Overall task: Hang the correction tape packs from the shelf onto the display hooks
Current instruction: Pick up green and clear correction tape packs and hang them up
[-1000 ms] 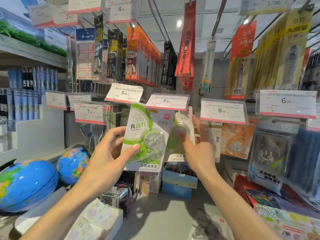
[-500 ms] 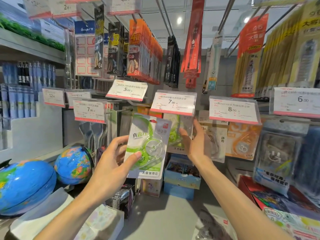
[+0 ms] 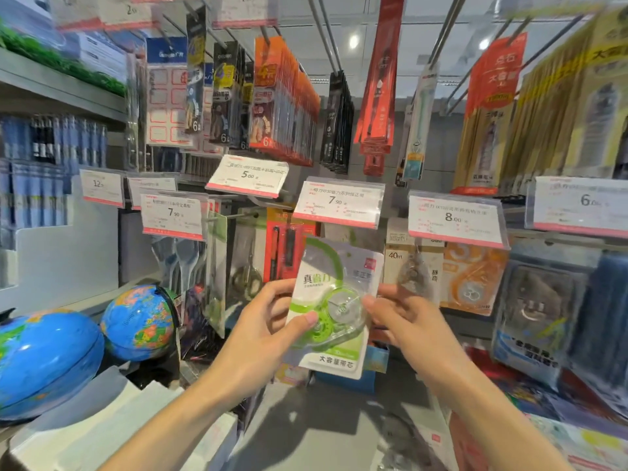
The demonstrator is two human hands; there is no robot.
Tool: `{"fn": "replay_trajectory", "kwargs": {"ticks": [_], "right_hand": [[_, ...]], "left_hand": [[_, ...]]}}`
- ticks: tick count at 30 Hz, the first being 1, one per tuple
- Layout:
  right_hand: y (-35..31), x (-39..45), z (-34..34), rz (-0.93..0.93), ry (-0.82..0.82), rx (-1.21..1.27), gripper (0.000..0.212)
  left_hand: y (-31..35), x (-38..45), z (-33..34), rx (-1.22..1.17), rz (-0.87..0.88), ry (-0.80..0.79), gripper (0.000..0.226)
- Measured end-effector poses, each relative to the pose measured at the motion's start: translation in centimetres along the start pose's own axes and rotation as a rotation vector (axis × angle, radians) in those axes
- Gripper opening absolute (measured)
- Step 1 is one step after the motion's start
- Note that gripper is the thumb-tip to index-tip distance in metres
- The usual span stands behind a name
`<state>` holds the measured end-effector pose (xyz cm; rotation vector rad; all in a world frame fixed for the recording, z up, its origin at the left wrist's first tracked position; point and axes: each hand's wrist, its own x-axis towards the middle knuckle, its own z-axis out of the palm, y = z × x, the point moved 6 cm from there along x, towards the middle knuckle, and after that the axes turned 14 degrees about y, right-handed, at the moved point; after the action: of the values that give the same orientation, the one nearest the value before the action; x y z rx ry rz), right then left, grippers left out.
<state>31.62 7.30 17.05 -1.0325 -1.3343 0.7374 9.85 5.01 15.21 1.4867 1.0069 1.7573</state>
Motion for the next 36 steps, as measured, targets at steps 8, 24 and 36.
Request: {"fn": "replay_trajectory", "kwargs": {"ticks": [8,24,36], "right_hand": [[-0.2,-0.7,-1.5,0.006,0.017,0.138,0.027],[-4.7,0.6,0.0,-0.285,0.051,-0.020,0.032],[-4.5,1.8,1.1,-0.306,0.115,0.051,0.045]], "left_hand": [[1.2,-0.2,1.0,0.142,0.097,-0.050,0.041],[11.6,3.0,-1.7,0.143,0.388,0.049,0.029],[11.0,2.8,-1.8,0.177,0.372,0.023,0.033]]}}
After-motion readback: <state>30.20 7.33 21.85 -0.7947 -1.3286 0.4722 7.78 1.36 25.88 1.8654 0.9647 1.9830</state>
